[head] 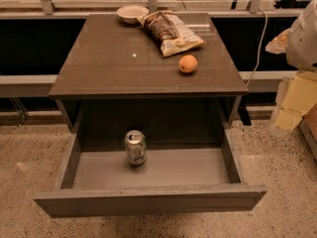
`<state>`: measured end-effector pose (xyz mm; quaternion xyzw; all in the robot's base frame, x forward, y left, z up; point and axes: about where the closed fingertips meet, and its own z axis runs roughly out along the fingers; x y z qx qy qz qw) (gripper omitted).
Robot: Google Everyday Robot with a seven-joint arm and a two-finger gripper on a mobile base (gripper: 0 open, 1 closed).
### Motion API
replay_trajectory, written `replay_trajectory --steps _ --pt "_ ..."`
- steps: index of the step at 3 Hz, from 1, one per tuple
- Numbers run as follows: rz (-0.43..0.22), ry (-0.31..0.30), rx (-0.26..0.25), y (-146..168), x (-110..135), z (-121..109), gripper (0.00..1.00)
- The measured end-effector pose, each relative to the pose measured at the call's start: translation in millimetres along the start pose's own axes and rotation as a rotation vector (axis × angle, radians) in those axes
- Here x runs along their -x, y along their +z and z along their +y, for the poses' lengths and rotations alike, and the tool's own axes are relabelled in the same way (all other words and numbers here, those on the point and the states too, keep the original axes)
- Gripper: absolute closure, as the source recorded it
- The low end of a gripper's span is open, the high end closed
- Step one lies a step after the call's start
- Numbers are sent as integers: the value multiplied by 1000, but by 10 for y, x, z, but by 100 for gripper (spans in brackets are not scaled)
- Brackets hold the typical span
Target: Pick 7up can from top drawer and place on counter
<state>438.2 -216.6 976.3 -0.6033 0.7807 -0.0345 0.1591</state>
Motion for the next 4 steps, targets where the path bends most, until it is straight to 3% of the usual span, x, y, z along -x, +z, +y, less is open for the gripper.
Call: replay_trajectory --steps 1,2,3,4 --pt "0 0 0 0 0 0 0" --pt "-69 -70 21 211 321 5 0" --pt "-178 -149 42 445 773 210 0" --pt "-265 -173 96 1091 1148 557 0"
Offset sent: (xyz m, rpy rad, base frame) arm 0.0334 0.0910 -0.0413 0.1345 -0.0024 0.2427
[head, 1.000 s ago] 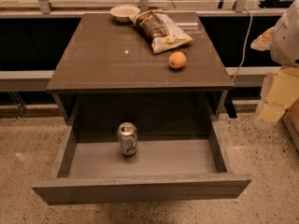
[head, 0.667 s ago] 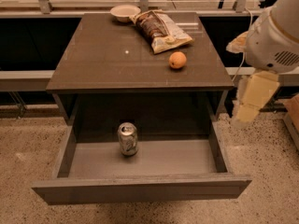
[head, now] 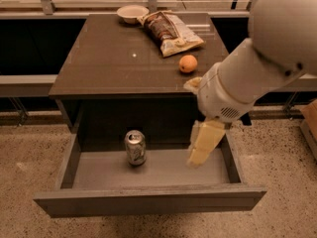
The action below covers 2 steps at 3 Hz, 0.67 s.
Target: Pick 7up can from top drawer and place on counter
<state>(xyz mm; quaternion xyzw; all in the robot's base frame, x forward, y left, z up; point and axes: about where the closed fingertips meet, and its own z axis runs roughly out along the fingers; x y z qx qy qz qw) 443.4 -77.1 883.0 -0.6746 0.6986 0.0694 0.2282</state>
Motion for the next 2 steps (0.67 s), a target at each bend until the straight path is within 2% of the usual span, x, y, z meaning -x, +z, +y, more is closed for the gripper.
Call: replay_trajectory --steps 1,2 --pt "-49 27 -5 589 -57 110 0" --pt "-79 31 -81 660 -1 -51 0"
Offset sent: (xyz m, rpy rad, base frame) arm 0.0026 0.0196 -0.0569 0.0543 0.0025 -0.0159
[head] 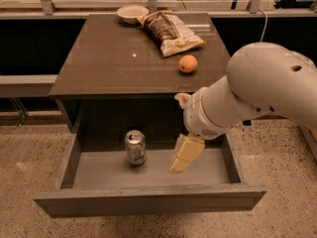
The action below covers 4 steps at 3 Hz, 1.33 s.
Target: Pick 7up can from top drawer and place on counter
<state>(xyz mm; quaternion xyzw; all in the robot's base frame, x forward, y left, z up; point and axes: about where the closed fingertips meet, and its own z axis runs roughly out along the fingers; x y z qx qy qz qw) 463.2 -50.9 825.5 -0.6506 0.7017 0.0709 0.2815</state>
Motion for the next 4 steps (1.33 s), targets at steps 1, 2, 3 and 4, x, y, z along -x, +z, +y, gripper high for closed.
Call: replay_trajectory --steps 1,2,3,4 --pt "-59 19 -4 161 -2 -79 0" --pt "-180 10 -18 541 60 -247 0" --pt "-267 9 -25 841 95 -370 0" --pt "-372 39 45 1289 108 -394 0"
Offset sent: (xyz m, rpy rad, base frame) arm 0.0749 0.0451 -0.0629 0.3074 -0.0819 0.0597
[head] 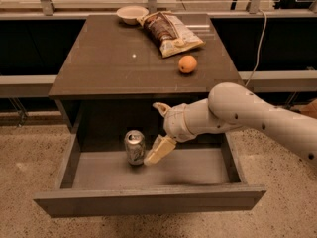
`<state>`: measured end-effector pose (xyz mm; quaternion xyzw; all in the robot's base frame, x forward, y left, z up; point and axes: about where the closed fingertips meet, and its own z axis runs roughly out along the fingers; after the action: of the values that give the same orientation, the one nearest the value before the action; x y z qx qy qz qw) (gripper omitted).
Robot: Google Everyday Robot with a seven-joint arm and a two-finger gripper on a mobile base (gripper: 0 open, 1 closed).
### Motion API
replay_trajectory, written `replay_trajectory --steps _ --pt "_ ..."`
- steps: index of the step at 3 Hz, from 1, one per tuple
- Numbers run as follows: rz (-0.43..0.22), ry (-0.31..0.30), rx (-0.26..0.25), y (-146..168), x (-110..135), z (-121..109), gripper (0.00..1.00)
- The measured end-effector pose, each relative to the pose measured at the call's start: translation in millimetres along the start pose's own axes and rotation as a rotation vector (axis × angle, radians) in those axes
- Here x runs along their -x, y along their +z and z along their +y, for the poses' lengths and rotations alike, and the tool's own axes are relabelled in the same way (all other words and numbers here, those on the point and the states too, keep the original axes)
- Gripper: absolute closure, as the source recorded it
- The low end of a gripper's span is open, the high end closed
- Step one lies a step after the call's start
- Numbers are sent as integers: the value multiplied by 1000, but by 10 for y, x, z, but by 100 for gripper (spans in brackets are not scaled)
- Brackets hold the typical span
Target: Pick 7up can from top drawer and place on counter
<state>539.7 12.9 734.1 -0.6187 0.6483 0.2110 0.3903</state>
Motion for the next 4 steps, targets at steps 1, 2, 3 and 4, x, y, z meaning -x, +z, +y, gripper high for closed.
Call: replay_trajectory --steps 1,2,3,4 --pt "-58 26 64 302 -54 5 0" --pt "-102 41 123 612 -37 66 18" --pt "-132 65 159 830 -50 83 40" --pt "-162 79 172 894 -59 93 63"
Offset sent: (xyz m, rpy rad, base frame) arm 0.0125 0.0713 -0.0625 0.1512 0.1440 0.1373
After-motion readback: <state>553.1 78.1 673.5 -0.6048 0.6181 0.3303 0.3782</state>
